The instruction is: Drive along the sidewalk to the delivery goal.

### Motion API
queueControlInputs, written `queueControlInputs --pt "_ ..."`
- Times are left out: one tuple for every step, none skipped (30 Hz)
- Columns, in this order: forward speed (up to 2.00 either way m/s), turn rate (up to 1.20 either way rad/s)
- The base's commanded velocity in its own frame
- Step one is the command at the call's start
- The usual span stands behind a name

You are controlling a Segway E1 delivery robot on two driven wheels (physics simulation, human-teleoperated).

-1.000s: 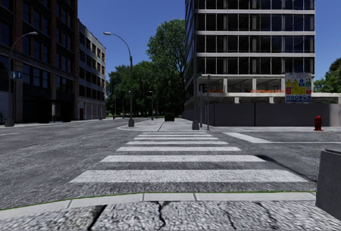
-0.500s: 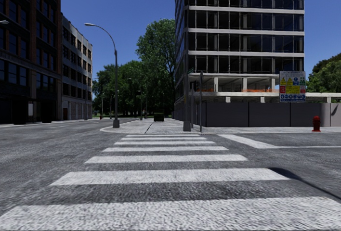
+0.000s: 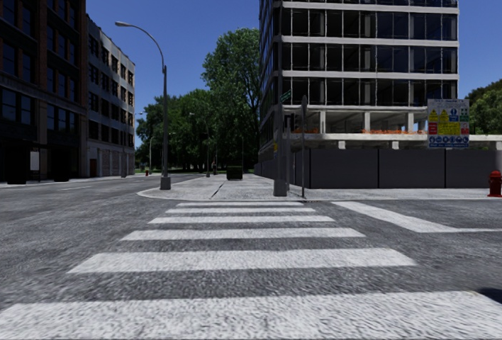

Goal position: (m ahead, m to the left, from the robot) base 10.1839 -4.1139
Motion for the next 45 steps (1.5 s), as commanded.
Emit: queueControlInputs --pt "2.00 0.00" --pt "2.00 0.00" --pt "2.00 0.00" --pt "2.00 0.00" --pt "2.00 0.00" --pt "2.00 0.00" --pt "2.00 0.00" --pt "2.00 0.00" --pt "2.00 0.00" --pt "2.00 0.00" --pt "2.00 0.00" --pt "2.00 0.00" --pt "2.00 0.00" --pt "2.00 0.00" --pt "2.00 0.00" --pt "2.00 0.00" --pt "2.00 0.00" --pt "2.00 0.00" --pt "2.00 0.00" --pt "2.00 0.00" --pt "2.00 0.00" --pt "2.00 0.00" --pt "2.00 0.00" --pt "2.00 0.00" --pt "2.00 0.00" --pt "2.00 0.00" --pt "2.00 0.00" --pt "2.00 0.00" --pt "2.00 0.00" --pt "2.00 0.00" --pt "2.00 0.00" --pt "2.00 0.00" --pt "2.00 0.00" --pt "2.00 0.00" --pt "2.00 0.00" --pt "2.00 0.00" --pt "2.00 0.09" --pt "2.00 0.09" --pt "2.00 0.13" --pt "2.00 0.16" --pt "2.00 0.17" --pt "2.00 0.17" --pt "2.00 0.17" --pt "2.00 0.19" --pt "2.00 0.22"
